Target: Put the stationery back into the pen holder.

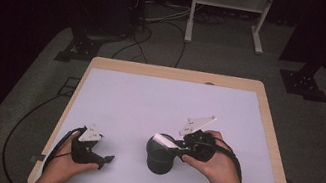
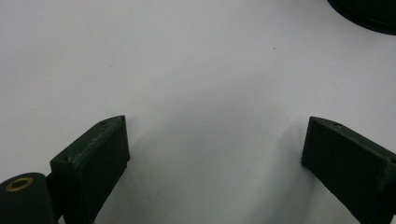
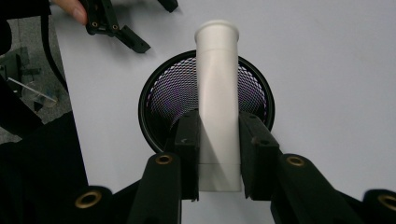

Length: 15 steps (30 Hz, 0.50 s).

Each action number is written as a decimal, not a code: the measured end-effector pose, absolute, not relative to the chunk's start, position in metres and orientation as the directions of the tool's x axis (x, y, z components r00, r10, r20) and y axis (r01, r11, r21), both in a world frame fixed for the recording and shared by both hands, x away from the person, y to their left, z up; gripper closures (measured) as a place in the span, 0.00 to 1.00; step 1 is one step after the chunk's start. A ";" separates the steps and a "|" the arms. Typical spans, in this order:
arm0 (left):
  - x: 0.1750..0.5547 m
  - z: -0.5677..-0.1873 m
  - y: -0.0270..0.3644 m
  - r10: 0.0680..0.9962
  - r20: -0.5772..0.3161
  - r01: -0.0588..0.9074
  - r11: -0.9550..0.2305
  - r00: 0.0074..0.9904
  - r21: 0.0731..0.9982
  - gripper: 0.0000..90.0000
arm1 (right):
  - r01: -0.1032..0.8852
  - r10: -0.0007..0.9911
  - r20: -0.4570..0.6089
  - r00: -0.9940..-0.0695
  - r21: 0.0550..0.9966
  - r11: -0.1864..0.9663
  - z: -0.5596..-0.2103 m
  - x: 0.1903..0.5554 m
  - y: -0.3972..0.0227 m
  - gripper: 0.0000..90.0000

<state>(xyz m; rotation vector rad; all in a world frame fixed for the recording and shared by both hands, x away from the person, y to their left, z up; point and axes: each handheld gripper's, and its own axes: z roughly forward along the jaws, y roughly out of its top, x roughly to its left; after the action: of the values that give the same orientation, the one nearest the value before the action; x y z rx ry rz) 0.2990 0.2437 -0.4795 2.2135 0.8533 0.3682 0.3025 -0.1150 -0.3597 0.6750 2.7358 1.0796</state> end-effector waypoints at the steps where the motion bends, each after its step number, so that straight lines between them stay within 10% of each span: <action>1: 0.299 -0.479 0.244 0.673 0.006 0.466 -0.518 0.739 0.717 0.07 | 0.360 0.449 0.047 -0.892 0.673 0.646 -0.360 0.302 -0.115 0.78; 15: 0.299 -0.479 0.244 0.673 0.007 0.466 -0.519 0.740 0.717 0.07 | 0.347 0.437 0.042 -0.899 0.677 0.649 -0.358 0.303 -0.105 0.79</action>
<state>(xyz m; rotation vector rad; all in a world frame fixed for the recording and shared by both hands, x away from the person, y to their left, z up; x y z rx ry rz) 0.2990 0.2437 -0.4794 2.2146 0.8528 0.3687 0.3029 -0.1046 -0.3581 0.6538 2.7386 1.0839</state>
